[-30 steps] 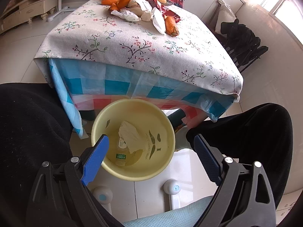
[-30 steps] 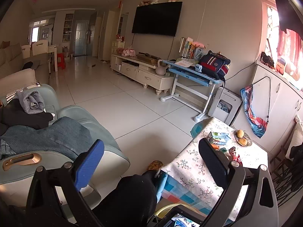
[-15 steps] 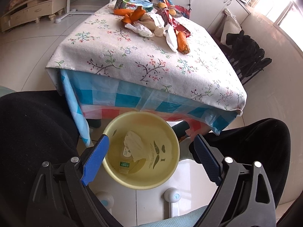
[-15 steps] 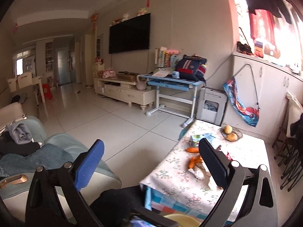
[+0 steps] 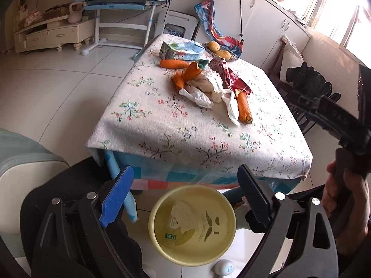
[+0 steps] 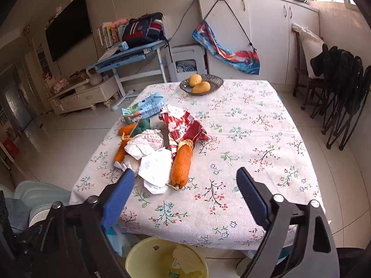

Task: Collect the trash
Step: 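Grasp the orange bread-like sponge with the right gripper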

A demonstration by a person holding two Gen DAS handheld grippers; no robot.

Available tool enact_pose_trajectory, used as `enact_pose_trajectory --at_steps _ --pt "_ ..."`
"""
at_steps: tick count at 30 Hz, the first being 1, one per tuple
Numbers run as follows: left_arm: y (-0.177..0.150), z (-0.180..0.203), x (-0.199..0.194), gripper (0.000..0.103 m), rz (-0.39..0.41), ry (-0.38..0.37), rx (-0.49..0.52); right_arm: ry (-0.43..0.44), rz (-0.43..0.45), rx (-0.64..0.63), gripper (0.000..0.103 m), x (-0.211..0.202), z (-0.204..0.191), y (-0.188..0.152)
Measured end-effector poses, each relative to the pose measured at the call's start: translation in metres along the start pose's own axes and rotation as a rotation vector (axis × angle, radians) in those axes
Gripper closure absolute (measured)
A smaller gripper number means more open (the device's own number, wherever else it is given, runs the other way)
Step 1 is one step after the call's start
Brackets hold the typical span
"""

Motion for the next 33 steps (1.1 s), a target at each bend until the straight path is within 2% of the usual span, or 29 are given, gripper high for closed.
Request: enact_pose_trajectory --at_steps 8,14,19,21,25,29,31,33 --pt "0.045 -0.012 0.016 0.015 0.046 0.034 0.03 -0.001 -0.105 0.006 0.042 0.054 -0.001 -0.012" --pt "0.079 -0.022 0.041 0.016 0.068 0.066 0.042 0.007 -0.154 -0.009 0.046 0.078 -0.007 -0.016" --pt "0.103 -0.028 0.068 0.025 0.056 0.095 0.07 0.023 -0.166 -0.03 0.047 0.086 -0.012 -0.017" --pt "0.109 -0.032 0.08 0.027 0.044 0.111 0.079 0.034 -0.175 -0.028 0.053 0.087 -0.013 -0.016" --pt "0.118 -0.038 0.104 0.033 0.007 0.133 0.086 0.073 -0.18 -0.023 0.072 0.087 -0.015 -0.014" --pt "0.124 -0.042 0.124 0.038 -0.028 0.148 0.098 0.097 -0.179 -0.015 0.084 0.083 -0.013 -0.011" --pt "0.125 -0.043 0.133 0.048 -0.048 0.145 0.094 0.103 -0.176 -0.007 0.09 0.079 -0.011 -0.01" --pt "0.125 -0.045 0.141 0.057 -0.072 0.135 0.089 0.104 -0.178 0.002 0.091 0.077 -0.007 -0.01"
Point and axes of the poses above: each gripper's, at about its wrist camera, not at the fingertips, and x roughly the way its jaws point, z to its right, y to its top, the point moved 10 cm from there along x, roughly the way its jaws point, and after that the axes turned 15 degrees about -y, right-handed, at the moved point
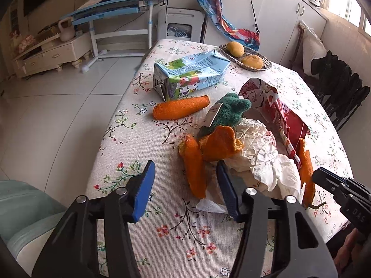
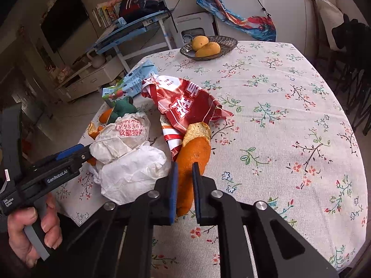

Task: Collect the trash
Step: 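Grasp the orange bread-like sponge with the right gripper, then lift the orange sponge with the right gripper while the left gripper grasps a white tissue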

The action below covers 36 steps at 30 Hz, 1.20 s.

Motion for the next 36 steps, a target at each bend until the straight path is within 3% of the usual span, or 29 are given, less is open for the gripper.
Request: enact_pose_trajectory --at_steps 1,4,6,7,8,9,15,18,19,20,21,23,25,28,29,31,36 --pt "-0.001 -0.001 0.004 0.068 -0.012 -0.005 -0.006 0.0 -0.005 0.007 0.091 0.0 0.002 0.0" --pt "0.0 -0.005 0.006 0.082 -0.013 -0.011 -0.014 0.002 -0.022 0.019 0.091 0.001 0.008 -0.004" --pt "0.0 -0.007 0.003 0.083 -0.006 -0.014 -0.016 0.024 -0.037 0.043 0.078 0.004 0.009 -0.003" --pt "-0.001 -0.008 0.0 0.083 -0.002 -0.015 -0.016 0.045 -0.037 0.055 0.058 0.003 0.007 -0.002" --pt "-0.001 -0.009 -0.002 0.083 0.0 -0.019 -0.021 0.056 -0.027 0.059 0.046 0.001 0.005 -0.001" --pt "-0.001 -0.011 -0.004 0.083 0.002 -0.021 -0.027 0.05 -0.017 0.054 0.045 0.0 0.004 0.0" --pt "-0.004 -0.013 -0.014 0.084 0.02 -0.029 -0.033 0.065 -0.045 0.053 0.045 0.011 -0.004 0.001" --pt "-0.006 -0.013 -0.02 0.083 0.031 0.015 0.0 0.06 -0.052 0.042 0.058 0.017 -0.006 -0.001" --pt "-0.007 -0.016 -0.025 0.077 0.042 0.061 0.009 0.067 -0.054 0.035 0.072 0.017 -0.008 -0.002" --pt "-0.005 -0.019 -0.035 0.073 0.074 0.117 0.024 0.083 -0.065 0.034 0.074 0.018 -0.009 -0.003" --pt "-0.001 -0.016 -0.046 0.069 0.116 0.127 0.038 0.082 -0.062 0.036 0.075 0.018 -0.009 -0.003" --pt "0.001 0.002 -0.059 0.063 0.169 0.021 0.048 0.073 -0.06 0.036 0.079 0.016 -0.006 -0.004" --pt "-0.01 0.018 -0.048 0.06 0.1 -0.066 0.055 0.054 -0.051 0.033 0.08 0.012 -0.003 -0.004" --pt "-0.029 0.031 -0.02 0.06 -0.022 -0.138 0.026 0.024 -0.039 0.031 0.081 0.005 0.005 -0.004" --pt "-0.031 0.032 -0.013 0.06 -0.041 -0.134 0.029 0.016 -0.037 0.029 0.081 0.003 0.007 -0.005" --pt "-0.03 0.036 -0.008 0.048 -0.034 -0.112 0.045 0.004 -0.04 0.022 0.081 0.002 0.01 -0.007" --pt "-0.032 0.043 -0.003 0.045 -0.032 -0.115 0.059 0.004 -0.065 0.018 0.078 0.01 0.009 -0.013"
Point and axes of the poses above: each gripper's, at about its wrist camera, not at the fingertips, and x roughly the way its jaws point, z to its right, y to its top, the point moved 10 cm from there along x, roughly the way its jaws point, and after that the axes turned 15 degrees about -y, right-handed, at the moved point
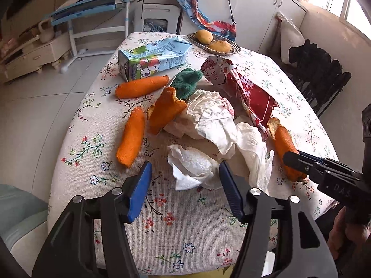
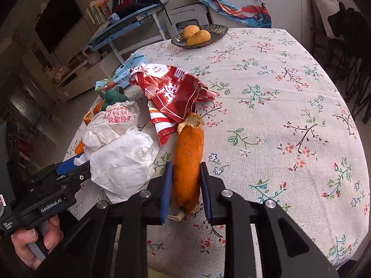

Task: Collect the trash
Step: 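Lift the orange sponge with the right gripper while the left gripper grasps a white tissue, then drop the orange sponge and the tissue into the yellow bucket with both grippers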

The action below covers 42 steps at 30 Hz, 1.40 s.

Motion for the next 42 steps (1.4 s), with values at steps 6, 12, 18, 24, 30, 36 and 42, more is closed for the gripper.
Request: enact_pose_trajectory --at_steps 6,12,18,24,30,36,42 --pt "0.005 0.005 0.005 0.066 0.018 -0.031 0.008 0.0 0.012 -0.007 0.075 0.002 -0.001 -0.001" --pt "0.007 0.016 -0.004 0.087 0.041 -0.032 0.063 0.052 -0.003 0.06 0.082 -0.002 0.008 -0.002" --pt "0.001 0.02 -0.042 0.088 0.103 0.01 0.093 0.083 0.047 0.048 0.082 -0.035 0.0 -0.005" --pt "-0.024 0.031 -0.08 0.087 0.134 0.021 0.091 0.129 0.067 -0.013 0.082 -0.072 -0.016 -0.032" --pt "-0.054 0.038 -0.111 0.088 0.146 0.034 0.081 0.161 0.022 -0.084 0.082 -0.091 -0.032 -0.079" --pt "-0.084 0.054 -0.127 0.087 0.131 0.048 0.105 0.161 -0.072 -0.143 0.082 -0.084 -0.045 -0.13" --pt "-0.109 0.065 -0.133 0.087 0.108 0.048 0.111 0.133 -0.149 -0.204 0.082 -0.069 -0.054 -0.164"
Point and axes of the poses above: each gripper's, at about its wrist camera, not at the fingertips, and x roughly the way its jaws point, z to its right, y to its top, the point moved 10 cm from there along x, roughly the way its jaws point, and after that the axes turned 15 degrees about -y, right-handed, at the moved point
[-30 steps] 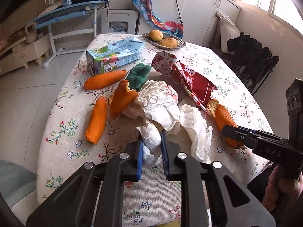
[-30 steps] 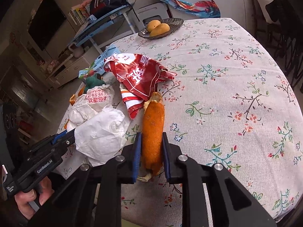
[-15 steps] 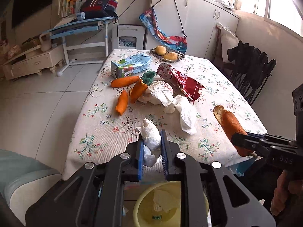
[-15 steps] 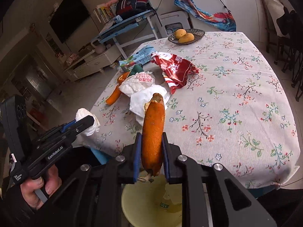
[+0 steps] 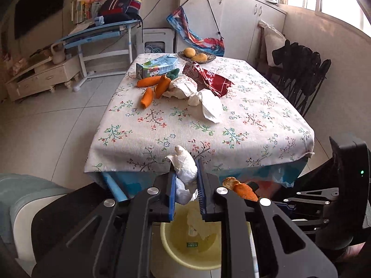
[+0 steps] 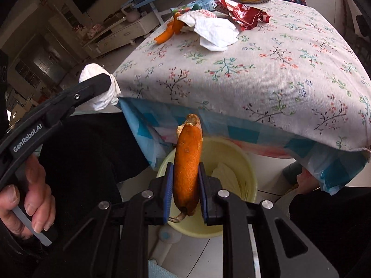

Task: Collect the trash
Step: 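Drop the orange sponge and the tissue into the yellow bucket with both grippers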

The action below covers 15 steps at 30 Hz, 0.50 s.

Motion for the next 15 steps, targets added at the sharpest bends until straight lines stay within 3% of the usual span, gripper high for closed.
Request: enact_pose_trajectory --at_steps 6,8,15 --pt "-0.02 0.009 -0.001 0.087 -0.034 0.003 0.009 -0.036 -0.032 -0.025 0.08 0.011 -0.002 -0.015" --pt "-0.026 0.013 0.002 0.087 -0.05 0.006 0.013 -0.047 -0.036 -0.018 0.073 0.012 0.002 -0.017" --pt "-0.043 0.024 0.011 0.087 -0.102 -0.001 0.034 -0.081 -0.005 0.025 0.065 0.004 0.017 -0.013"
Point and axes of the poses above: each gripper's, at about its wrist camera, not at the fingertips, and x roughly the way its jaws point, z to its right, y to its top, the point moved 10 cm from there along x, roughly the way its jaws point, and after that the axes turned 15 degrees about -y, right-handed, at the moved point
